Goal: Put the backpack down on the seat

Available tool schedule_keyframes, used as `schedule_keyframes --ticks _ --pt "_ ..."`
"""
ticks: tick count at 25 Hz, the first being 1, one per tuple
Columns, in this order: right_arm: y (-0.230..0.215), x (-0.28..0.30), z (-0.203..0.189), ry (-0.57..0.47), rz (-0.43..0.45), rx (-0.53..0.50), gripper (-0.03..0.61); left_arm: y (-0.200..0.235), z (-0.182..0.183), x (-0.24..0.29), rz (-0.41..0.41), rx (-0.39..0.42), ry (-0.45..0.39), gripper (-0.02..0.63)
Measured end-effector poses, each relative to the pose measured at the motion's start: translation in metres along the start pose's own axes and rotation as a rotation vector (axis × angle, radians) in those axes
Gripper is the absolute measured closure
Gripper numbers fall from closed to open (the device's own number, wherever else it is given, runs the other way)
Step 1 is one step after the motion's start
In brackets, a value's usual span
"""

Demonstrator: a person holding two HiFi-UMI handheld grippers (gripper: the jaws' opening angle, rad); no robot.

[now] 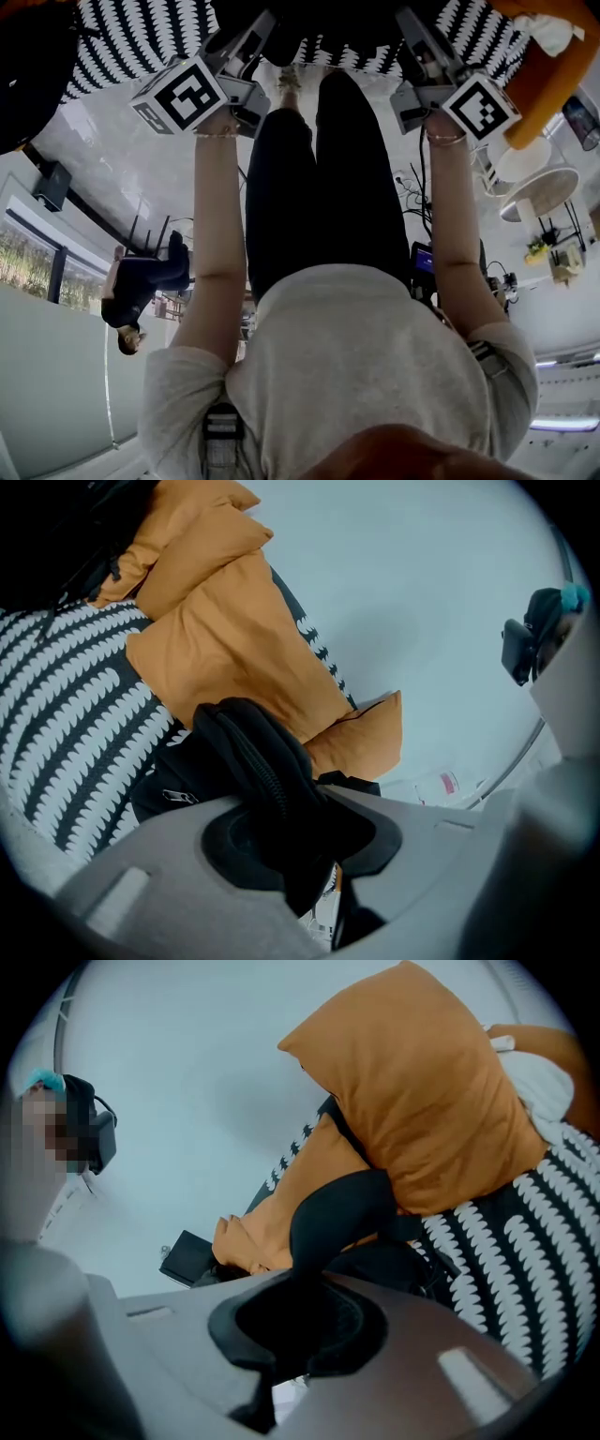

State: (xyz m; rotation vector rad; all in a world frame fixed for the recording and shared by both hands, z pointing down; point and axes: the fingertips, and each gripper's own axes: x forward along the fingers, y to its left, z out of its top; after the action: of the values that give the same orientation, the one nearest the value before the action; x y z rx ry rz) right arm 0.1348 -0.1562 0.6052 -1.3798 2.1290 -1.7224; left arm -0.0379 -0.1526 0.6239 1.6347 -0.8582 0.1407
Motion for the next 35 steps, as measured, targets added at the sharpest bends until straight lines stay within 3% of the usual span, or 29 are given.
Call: schedule_keyframes --ticks 4,9,22,29,35 --pt "-0.009 0.002 -0.004 0.010 0.012 0.019 0.544 0.006 -0.003 0.007 0.006 -0.004 0.005 0.508" --pt "-0.020 0.005 -0.006 -0.006 0.000 0.044 0.517 0.030 -0.014 0.011 0.092 0.012 0.067 0.508" --pt "-0.045 0.003 -0.015 0.011 -0.071 0.080 0.418 0.060 -0.034 0.013 0.246 -0.023 0.135 0.466" --pt "-0.049 0.000 -0.013 -0.001 -0.123 0.079 0.361 0.060 -0.036 0.012 0.268 0.008 0.155 0.347" --pt "-0.057 -0.002 -0.026 0.018 -0.164 0.048 0.305 0.058 -0.036 0.006 0.263 0.003 0.119 0.273"
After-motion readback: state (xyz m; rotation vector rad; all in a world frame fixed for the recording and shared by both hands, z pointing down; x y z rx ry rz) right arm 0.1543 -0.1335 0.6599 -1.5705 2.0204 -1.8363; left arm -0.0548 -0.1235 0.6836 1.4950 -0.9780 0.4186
